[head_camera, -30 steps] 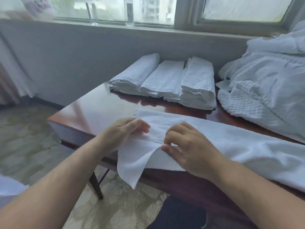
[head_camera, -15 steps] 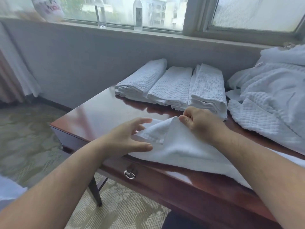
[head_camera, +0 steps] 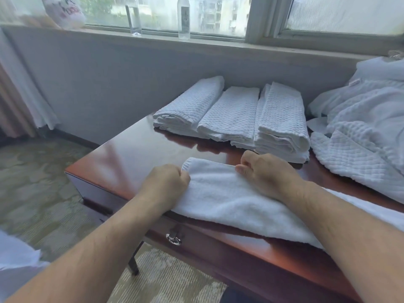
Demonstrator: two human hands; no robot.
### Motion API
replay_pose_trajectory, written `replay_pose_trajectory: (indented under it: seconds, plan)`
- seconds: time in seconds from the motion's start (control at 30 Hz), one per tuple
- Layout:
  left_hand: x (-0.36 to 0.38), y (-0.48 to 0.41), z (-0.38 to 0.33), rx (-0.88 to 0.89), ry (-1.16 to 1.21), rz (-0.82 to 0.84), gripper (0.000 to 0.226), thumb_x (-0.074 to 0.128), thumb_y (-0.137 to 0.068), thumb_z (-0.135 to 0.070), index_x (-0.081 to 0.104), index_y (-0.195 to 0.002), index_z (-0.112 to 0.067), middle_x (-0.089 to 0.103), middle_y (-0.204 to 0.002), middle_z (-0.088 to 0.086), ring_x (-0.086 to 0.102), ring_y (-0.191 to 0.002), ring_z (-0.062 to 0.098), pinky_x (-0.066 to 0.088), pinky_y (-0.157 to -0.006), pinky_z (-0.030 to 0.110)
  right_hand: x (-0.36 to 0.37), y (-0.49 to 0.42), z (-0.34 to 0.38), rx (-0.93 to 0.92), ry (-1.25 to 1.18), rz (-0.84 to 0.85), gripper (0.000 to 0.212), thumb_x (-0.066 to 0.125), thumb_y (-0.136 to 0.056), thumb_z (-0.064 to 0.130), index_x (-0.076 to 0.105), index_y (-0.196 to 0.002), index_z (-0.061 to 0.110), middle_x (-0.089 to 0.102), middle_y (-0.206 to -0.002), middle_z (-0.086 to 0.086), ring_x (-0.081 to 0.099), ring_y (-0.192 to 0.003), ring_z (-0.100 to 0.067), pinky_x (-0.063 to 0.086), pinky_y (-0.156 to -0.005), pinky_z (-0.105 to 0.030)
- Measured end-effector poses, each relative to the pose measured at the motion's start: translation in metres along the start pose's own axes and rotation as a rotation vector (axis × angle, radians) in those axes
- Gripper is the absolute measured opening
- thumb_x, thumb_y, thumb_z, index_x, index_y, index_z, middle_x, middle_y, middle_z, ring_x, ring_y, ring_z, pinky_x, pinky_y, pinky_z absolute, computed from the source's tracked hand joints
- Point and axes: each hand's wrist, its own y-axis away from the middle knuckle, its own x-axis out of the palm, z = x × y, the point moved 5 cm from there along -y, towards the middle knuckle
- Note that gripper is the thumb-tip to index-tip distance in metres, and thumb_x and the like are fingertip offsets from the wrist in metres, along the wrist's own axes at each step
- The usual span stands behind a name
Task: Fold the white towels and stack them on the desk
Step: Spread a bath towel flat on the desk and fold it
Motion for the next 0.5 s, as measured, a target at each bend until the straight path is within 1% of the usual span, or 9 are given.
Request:
replay_pose_trajectory:
  seconds: [0.07, 0.13, 0.27, 0.33, 0.37, 0.43, 0.5]
  plan:
    - [0.002, 0.001, -0.001, -0.001, -0.031, -0.029, 0.046, 0.041, -0.102, -0.034, 0.041, -0.060, -0.015, 0.048, -0.065, 0.003, 0.049, -0.072, 0.029, 0.029, -0.058, 0.034, 0.000, 0.001, -0.004, 0.023, 0.014, 0.017, 0.034, 0.040, -0.101, 0.060, 0.050, -0.096, 0.029, 0.061, -0.082, 0.009, 0.058, -0.076, -0.011, 0.050, -0.068, -0.036]
    - [0.003, 0.003, 0.000, 0.003, -0.044, -0.063, 0.043, 0.041, -0.102, -0.038, 0.044, -0.065, -0.017, 0.052, -0.072, 0.003, 0.051, -0.077, 0.030, 0.032, -0.063, 0.033, -0.001, 0.005, -0.010, 0.048, 0.036, 0.036, 0.035, 0.042, -0.099, 0.062, 0.052, -0.094, 0.029, 0.061, -0.082, 0.009, 0.059, -0.077, -0.012, 0.052, -0.070, -0.036]
    - [0.000, 0.004, 0.005, 0.014, -0.124, -0.139, 0.035, 0.042, -0.102, -0.048, 0.052, -0.081, -0.021, 0.060, -0.088, 0.005, 0.051, -0.081, 0.028, 0.037, -0.068, 0.034, -0.012, 0.029, -0.031, 0.106, 0.053, 0.031, 0.033, 0.044, -0.097, 0.062, 0.052, -0.093, 0.031, 0.061, -0.082, 0.011, 0.058, -0.076, -0.009, 0.051, -0.069, -0.035]
    - [-0.002, 0.004, 0.004, 0.014, -0.160, -0.161, 0.032, 0.044, -0.100, -0.050, 0.056, -0.088, -0.023, 0.065, -0.097, 0.007, 0.056, -0.087, 0.030, 0.039, -0.070, 0.035, -0.018, 0.048, -0.049, 0.155, 0.050, 0.035, 0.032, 0.043, -0.096, 0.064, 0.053, -0.093, 0.033, 0.061, -0.083, 0.012, 0.059, -0.078, -0.008, 0.051, -0.071, -0.036]
    - [-0.006, 0.004, 0.004, 0.014, -0.164, -0.184, 0.028, 0.048, -0.099, -0.050, 0.057, -0.092, -0.024, 0.065, -0.101, 0.007, 0.058, -0.092, 0.031, 0.041, -0.072, 0.036, -0.020, 0.055, -0.056, 0.173, 0.038, 0.027, 0.033, 0.043, -0.094, 0.065, 0.053, -0.091, 0.034, 0.061, -0.082, 0.012, 0.059, -0.077, -0.007, 0.050, -0.069, -0.035]
    - [-0.009, 0.006, -0.009, 0.078, -0.149, -0.248, 0.022, 0.056, -0.095, -0.044, 0.057, -0.105, -0.024, 0.062, -0.108, 0.005, 0.057, -0.103, 0.030, 0.045, -0.080, 0.039, -0.030, 0.078, -0.078, 0.224, -0.011, 0.001, 0.034, 0.045, -0.092, 0.066, 0.054, -0.083, 0.035, 0.063, -0.075, 0.010, 0.059, -0.069, -0.006, 0.043, -0.060, -0.031]
    - [-0.012, 0.009, -0.018, 0.172, -0.147, -0.315, 0.030, 0.063, -0.092, -0.036, 0.057, -0.118, -0.023, 0.057, -0.116, 0.003, 0.050, -0.113, 0.028, 0.043, -0.090, 0.044, -0.034, 0.089, -0.090, 0.258, -0.070, 0.018, 0.038, 0.046, -0.090, 0.066, 0.057, -0.078, 0.032, 0.064, -0.071, 0.008, 0.059, -0.064, -0.007, 0.040, -0.057, -0.030]
